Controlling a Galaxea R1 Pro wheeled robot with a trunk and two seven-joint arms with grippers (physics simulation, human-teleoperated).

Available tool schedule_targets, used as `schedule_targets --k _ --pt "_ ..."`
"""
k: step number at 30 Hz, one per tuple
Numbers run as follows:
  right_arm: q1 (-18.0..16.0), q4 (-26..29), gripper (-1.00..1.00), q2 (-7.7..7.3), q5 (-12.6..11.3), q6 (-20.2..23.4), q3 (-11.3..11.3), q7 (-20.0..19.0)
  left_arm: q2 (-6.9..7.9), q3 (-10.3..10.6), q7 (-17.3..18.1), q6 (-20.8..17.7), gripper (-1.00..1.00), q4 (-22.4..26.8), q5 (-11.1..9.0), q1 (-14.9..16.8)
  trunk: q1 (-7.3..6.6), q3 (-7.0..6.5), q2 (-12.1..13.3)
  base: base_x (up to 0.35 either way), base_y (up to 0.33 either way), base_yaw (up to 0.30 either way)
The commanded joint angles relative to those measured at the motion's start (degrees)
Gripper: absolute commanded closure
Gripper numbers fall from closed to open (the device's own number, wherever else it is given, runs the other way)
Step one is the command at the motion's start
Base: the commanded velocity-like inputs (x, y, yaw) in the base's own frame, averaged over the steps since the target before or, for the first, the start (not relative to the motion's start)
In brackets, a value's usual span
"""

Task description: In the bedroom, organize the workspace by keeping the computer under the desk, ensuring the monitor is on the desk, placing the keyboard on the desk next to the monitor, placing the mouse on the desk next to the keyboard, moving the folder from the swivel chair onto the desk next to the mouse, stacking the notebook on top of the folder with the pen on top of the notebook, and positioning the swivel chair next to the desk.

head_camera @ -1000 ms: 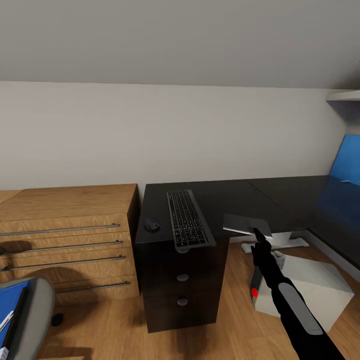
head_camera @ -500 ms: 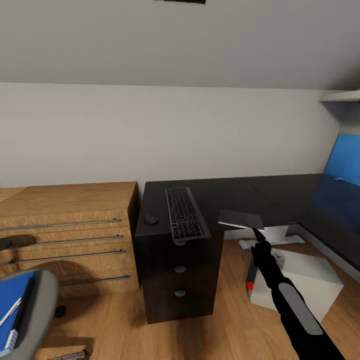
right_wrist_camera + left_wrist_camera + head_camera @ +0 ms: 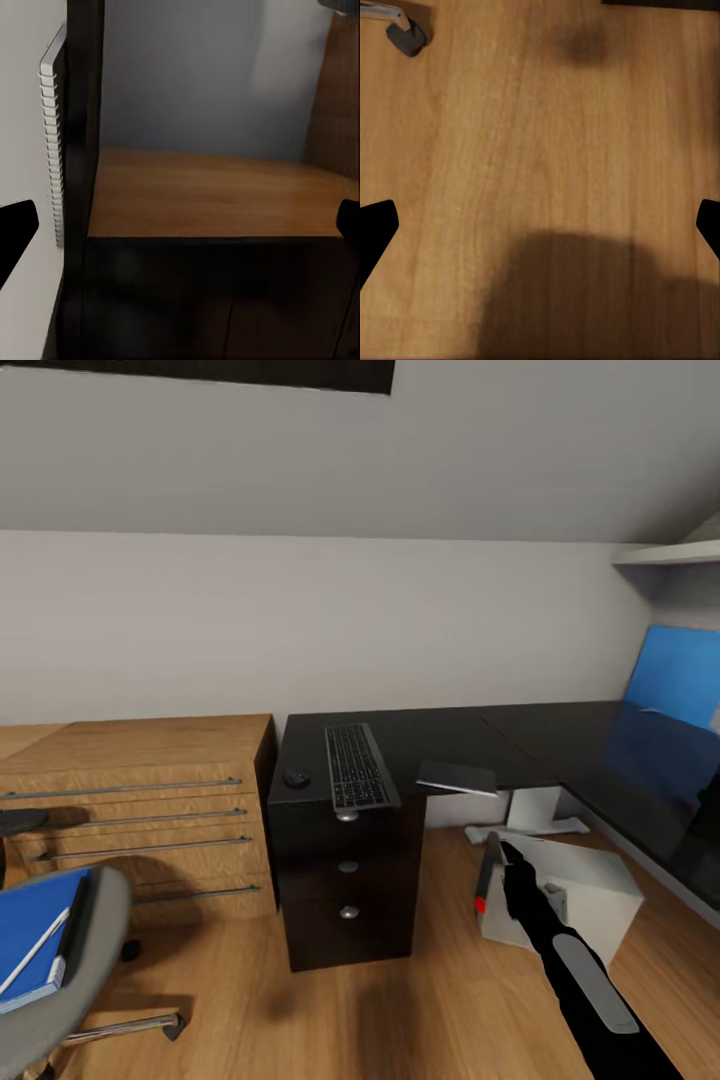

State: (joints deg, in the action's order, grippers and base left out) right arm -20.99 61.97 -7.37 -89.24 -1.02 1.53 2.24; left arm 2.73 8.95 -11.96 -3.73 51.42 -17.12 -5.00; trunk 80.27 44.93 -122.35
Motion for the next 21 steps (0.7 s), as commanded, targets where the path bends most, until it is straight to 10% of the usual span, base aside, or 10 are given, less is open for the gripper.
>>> schedule_targets --k 1,13,21 --pt "0.0 0.0 -1.00 -0.05 0.0 -0.1 0.2 0.7 0.08 0.3 -0.5 -0.3 -1.00 0.2 -0.5 0.0 -0.02 0.05 0.0 -0.093 -0.028 0.000" --pt "-0.1 -1.3 -1.00 0.01 3.9 -0.2 6.4 2.8 0.02 0.3 -0.4 -0.3 -1.00 0.2 -0.5 0.0 -0.90 -0.67 1.6 -0.025 -0.007 0.000" --pt "-0.4 -11.3 -1.00 1.32 10.9 -1.0 9.9 3.0 -0.51 0.5 -0.4 -0.5 -1.00 -2.3 -0.4 0.0 -2.65 -2.11 4.8 -0.001 0.000 0.000"
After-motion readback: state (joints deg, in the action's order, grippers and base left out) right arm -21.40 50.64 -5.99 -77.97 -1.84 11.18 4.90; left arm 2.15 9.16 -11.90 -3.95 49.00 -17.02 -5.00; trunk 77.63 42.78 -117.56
